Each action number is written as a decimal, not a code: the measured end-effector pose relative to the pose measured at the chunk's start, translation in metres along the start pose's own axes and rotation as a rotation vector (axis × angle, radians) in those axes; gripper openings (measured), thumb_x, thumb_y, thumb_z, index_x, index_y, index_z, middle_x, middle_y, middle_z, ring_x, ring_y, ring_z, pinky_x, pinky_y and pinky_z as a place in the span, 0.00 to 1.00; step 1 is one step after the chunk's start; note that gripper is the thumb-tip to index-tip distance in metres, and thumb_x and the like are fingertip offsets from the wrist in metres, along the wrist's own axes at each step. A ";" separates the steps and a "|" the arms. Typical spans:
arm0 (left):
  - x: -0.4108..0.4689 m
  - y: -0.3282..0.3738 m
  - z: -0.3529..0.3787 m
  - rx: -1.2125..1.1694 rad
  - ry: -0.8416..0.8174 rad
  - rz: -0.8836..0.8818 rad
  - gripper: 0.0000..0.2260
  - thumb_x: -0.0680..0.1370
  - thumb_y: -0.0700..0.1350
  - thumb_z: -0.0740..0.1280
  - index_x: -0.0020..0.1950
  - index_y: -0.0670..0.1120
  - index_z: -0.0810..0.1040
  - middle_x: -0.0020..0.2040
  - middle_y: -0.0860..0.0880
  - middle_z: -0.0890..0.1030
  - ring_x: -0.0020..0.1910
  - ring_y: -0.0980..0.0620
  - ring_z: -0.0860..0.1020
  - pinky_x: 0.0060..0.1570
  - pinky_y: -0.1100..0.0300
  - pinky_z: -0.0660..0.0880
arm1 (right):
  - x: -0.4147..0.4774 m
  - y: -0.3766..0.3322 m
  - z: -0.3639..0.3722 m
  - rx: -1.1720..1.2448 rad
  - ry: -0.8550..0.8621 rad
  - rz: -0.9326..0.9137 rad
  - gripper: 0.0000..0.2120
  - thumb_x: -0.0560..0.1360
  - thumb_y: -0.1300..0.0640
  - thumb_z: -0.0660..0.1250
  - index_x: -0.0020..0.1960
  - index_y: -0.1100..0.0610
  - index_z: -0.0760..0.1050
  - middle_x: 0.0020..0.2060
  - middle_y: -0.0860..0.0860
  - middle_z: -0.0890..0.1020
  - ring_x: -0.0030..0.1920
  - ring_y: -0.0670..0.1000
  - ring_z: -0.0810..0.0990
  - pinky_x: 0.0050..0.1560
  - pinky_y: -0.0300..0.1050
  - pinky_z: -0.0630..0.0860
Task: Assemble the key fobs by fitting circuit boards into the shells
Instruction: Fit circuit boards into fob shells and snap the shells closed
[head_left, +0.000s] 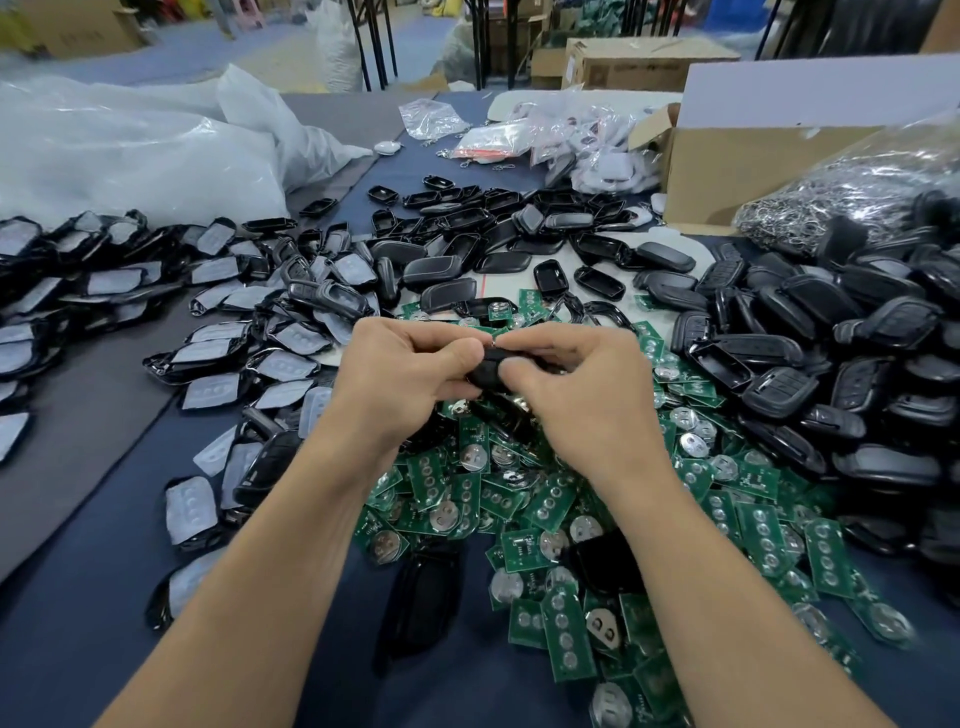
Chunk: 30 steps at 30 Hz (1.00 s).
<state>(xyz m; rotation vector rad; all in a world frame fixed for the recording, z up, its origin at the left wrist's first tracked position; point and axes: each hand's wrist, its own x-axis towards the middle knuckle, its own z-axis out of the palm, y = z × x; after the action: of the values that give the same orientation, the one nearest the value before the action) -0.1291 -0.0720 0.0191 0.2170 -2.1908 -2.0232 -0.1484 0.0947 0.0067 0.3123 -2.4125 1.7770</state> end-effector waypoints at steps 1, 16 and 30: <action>-0.001 0.001 0.000 -0.018 0.005 0.011 0.06 0.78 0.33 0.73 0.47 0.42 0.88 0.44 0.42 0.88 0.45 0.43 0.88 0.42 0.59 0.84 | 0.003 0.001 -0.002 0.121 -0.017 0.079 0.09 0.72 0.61 0.76 0.47 0.48 0.88 0.39 0.42 0.88 0.42 0.43 0.87 0.45 0.39 0.83; -0.004 0.006 0.001 0.031 -0.017 0.108 0.08 0.77 0.36 0.75 0.45 0.49 0.89 0.42 0.45 0.88 0.43 0.45 0.88 0.40 0.60 0.84 | 0.000 -0.002 -0.003 0.199 -0.057 0.091 0.09 0.71 0.62 0.79 0.50 0.51 0.89 0.40 0.47 0.89 0.42 0.49 0.88 0.49 0.55 0.86; -0.005 0.002 0.003 0.192 0.051 0.316 0.14 0.76 0.38 0.77 0.44 0.59 0.89 0.39 0.52 0.88 0.39 0.48 0.87 0.40 0.54 0.85 | 0.000 -0.008 -0.011 0.016 -0.071 -0.042 0.10 0.72 0.59 0.78 0.48 0.45 0.87 0.40 0.38 0.87 0.44 0.37 0.86 0.46 0.33 0.82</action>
<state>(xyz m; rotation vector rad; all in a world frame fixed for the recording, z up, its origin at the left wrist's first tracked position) -0.1251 -0.0675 0.0213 -0.0534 -2.2231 -1.6265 -0.1471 0.1034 0.0175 0.4322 -2.4212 1.7978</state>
